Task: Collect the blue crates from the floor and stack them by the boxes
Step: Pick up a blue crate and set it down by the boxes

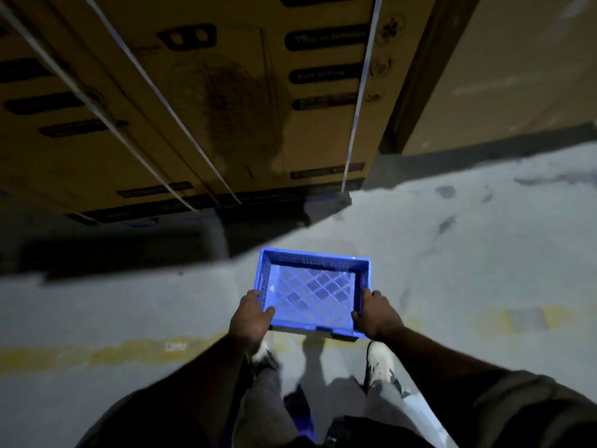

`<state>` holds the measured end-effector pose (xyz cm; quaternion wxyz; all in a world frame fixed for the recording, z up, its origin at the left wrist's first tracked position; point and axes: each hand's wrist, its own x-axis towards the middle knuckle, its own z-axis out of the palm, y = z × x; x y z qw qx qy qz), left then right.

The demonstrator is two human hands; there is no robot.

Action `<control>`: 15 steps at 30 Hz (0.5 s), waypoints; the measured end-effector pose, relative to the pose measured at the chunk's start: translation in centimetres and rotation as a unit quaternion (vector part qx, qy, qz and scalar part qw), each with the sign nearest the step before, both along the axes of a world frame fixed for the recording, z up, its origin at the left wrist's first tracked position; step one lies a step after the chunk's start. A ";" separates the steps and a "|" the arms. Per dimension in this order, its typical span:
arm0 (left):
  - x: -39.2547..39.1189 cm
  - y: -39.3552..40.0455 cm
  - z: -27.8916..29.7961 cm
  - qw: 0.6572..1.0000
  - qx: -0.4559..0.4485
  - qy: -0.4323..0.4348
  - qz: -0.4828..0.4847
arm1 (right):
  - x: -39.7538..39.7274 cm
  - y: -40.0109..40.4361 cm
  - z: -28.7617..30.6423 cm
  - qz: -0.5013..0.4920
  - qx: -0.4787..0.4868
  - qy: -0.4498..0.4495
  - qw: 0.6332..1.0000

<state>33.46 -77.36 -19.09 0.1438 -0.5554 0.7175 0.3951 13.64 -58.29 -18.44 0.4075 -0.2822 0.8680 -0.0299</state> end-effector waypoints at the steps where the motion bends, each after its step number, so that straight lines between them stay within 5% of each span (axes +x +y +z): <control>1: 0.0 -1.3 -1.2 1.000 0.006 0.001 -0.008 | 0.5 -1.0 -0.8 -0.021 -0.004 0.009 1.000; 10: -1.4 -7.8 -11.7 0.999 -0.022 -0.007 -0.035 | 3.2 -6.4 -10.0 -0.188 -0.031 0.056 0.980; 15: -2.8 -7.5 -20.2 0.997 0.010 -0.055 -0.061 | 2.7 -6.0 -18.4 -0.197 -0.020 0.078 0.977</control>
